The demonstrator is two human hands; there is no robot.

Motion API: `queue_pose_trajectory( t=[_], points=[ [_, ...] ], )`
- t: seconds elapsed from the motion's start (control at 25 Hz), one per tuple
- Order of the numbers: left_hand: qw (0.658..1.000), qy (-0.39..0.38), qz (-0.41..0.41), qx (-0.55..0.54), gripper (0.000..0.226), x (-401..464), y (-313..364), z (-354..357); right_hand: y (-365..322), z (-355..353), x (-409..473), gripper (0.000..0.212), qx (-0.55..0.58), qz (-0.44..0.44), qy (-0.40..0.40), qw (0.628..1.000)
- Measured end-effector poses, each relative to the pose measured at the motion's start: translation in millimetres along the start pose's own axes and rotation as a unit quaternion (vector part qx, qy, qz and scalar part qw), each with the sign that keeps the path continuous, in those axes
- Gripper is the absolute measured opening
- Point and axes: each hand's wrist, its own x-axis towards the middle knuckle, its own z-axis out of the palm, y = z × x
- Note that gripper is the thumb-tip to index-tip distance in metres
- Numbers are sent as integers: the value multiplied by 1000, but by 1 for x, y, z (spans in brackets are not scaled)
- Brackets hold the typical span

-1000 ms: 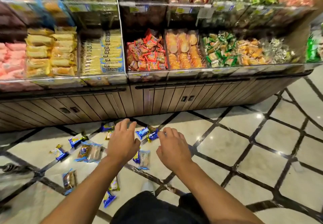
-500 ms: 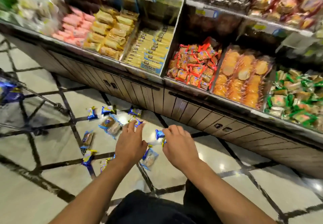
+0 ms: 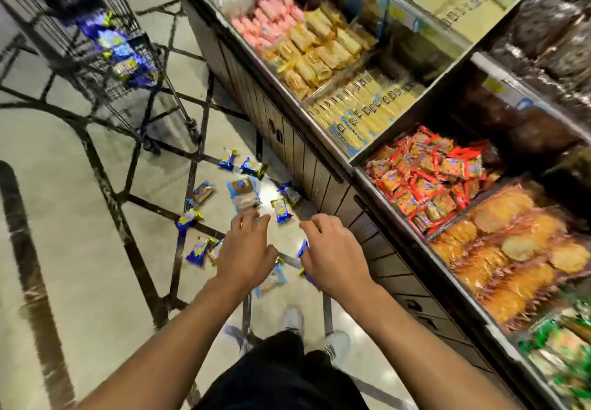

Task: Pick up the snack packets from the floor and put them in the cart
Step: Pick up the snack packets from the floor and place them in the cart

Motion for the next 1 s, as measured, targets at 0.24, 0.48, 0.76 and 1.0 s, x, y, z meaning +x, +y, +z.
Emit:
queue_pose_trajectory(
  t=[0.24, 0.48, 0.76, 1.0],
  points=[
    [998, -13, -41, -45, 60, 8, -5, 4, -6, 8, 26, 43, -13, -33, -40, 999],
    [994, 4, -108, -30, 59, -4, 1, -2, 2, 12, 41, 41, -22, -87, -79, 993],
    [971, 26, -231, -50, 55, -14, 48, 34, 37, 53, 57, 37, 2, -174, -88, 981],
    [947, 41, -304, -98, 58, -25, 69, 85, 53, 105, 46, 36, 1, -197, -130, 972]
  ],
)
